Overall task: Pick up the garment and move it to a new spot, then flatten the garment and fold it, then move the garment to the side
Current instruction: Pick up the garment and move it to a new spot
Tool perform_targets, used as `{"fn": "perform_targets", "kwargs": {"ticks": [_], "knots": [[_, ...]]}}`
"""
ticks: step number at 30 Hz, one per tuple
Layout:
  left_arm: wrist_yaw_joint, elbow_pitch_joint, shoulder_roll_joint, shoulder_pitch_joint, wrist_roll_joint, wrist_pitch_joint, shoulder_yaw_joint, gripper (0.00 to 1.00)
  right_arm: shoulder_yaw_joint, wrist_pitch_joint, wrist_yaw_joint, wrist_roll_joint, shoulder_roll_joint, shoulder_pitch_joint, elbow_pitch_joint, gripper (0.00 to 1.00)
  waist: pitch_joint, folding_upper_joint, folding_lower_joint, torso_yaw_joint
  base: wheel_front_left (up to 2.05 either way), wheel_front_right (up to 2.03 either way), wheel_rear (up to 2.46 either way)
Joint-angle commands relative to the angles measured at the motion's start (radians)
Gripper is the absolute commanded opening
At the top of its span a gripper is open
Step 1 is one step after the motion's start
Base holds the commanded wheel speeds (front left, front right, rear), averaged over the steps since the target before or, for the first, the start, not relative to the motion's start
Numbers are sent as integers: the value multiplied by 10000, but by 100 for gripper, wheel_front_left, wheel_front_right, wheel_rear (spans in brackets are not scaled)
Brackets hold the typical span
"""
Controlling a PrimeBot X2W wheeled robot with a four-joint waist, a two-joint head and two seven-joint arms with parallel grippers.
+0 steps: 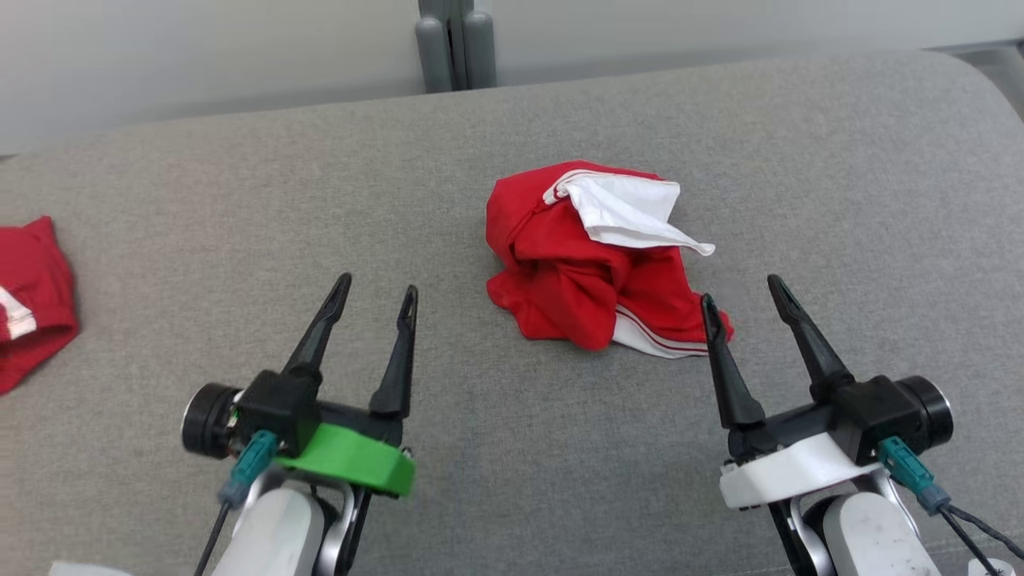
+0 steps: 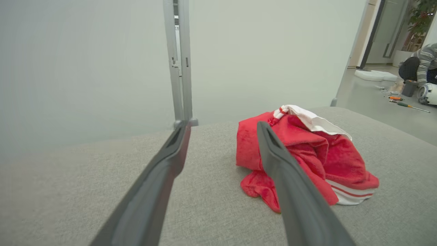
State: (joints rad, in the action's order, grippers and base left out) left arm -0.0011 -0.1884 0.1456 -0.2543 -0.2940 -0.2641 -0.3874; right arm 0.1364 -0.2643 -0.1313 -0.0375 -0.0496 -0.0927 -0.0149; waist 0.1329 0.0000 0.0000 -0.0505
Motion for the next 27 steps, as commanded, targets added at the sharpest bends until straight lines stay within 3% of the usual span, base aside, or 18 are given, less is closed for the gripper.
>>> {"fn": "perform_targets", "kwargs": {"ticks": [1,7,13,18,27], "knots": [[99,263,8,469,216,-3,262,100,13,-3,10,-2,-16,253,-65,100,-735,0,0,555,0,0,0],[137,1554,-255,2104,853,-3,1586,100,108,-2,10,130,-19,784,-121,100,-1203,0,0,688,0,0,0],[-292,2214,-593,3269,1397,-4,2414,100,9,-2,10,90,-15,1270,-50,100,-1495,0,0,761,0,0,0],[-375,2248,-806,3988,1912,-4,2612,100,-101,-2,10,-10,-17,1686,83,100,-1766,0,0,783,0,0,0],[-563,2091,-937,4500,1843,-4,2753,100,-169,-2,10,-18,-15,1986,130,100,-1977,0,0,784,0,0,0]]}}
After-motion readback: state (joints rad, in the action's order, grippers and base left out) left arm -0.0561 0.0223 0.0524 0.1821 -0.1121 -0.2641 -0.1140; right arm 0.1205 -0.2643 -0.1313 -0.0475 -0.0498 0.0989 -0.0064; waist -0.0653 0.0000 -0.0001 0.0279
